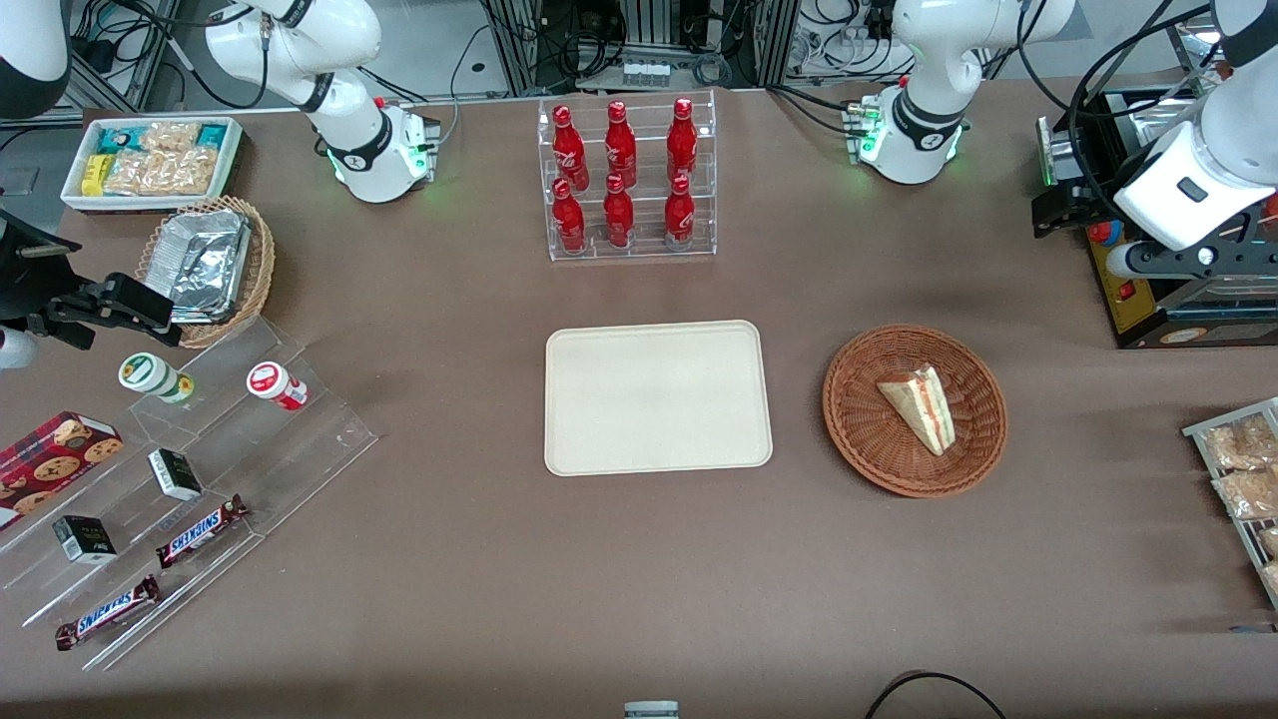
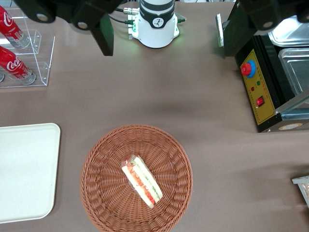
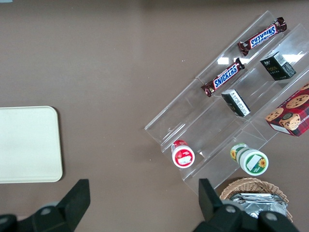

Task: Place sandwich from basket to tray
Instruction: 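Move the left gripper down over the wrapped sandwich in the wicker basket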

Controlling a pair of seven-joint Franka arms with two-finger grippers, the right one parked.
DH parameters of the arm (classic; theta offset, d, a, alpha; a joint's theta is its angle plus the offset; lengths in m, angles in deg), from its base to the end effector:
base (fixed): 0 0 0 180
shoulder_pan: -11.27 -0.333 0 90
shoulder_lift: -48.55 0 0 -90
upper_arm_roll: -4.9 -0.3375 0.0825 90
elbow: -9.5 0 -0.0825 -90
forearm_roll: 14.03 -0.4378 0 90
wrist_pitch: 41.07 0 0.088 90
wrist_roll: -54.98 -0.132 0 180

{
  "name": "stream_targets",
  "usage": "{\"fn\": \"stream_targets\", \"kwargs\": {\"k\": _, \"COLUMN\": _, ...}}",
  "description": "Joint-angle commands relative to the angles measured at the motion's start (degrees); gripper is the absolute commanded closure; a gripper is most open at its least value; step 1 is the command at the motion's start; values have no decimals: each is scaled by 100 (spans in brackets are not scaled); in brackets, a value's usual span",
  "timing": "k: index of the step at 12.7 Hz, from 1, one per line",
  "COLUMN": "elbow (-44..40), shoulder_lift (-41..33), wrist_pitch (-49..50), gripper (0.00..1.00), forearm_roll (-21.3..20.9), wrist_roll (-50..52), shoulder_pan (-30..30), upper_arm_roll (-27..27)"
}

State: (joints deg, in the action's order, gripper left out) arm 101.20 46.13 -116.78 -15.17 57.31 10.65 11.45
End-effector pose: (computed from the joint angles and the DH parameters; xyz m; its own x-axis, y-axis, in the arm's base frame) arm 0.5567 -0.0561 0.6126 0.9708 -0.0538 -0.2336 -0.0635 -0.9974 -0.0342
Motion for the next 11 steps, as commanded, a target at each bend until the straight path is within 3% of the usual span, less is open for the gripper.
{"fn": "stream_targets", "kwargs": {"k": 1, "elbow": -12, "shoulder_lift": 39, "wrist_pitch": -145, "gripper": 0, "forearm_roll": 61, "wrist_roll": -40, "shoulder_pan": -8, "upper_arm_roll": 13}}
{"fn": "stream_targets", "kwargs": {"k": 5, "elbow": 373, "shoulder_lift": 320, "wrist_pitch": -338, "gripper": 0, "forearm_roll": 53, "wrist_roll": -40, "shoulder_pan": 1, "upper_arm_roll": 22}}
{"fn": "stream_targets", "kwargs": {"k": 11, "elbow": 2288, "shoulder_lift": 234, "wrist_pitch": -2339, "gripper": 0, "forearm_roll": 35, "wrist_roll": -22, "shoulder_pan": 71, "upper_arm_roll": 66}}
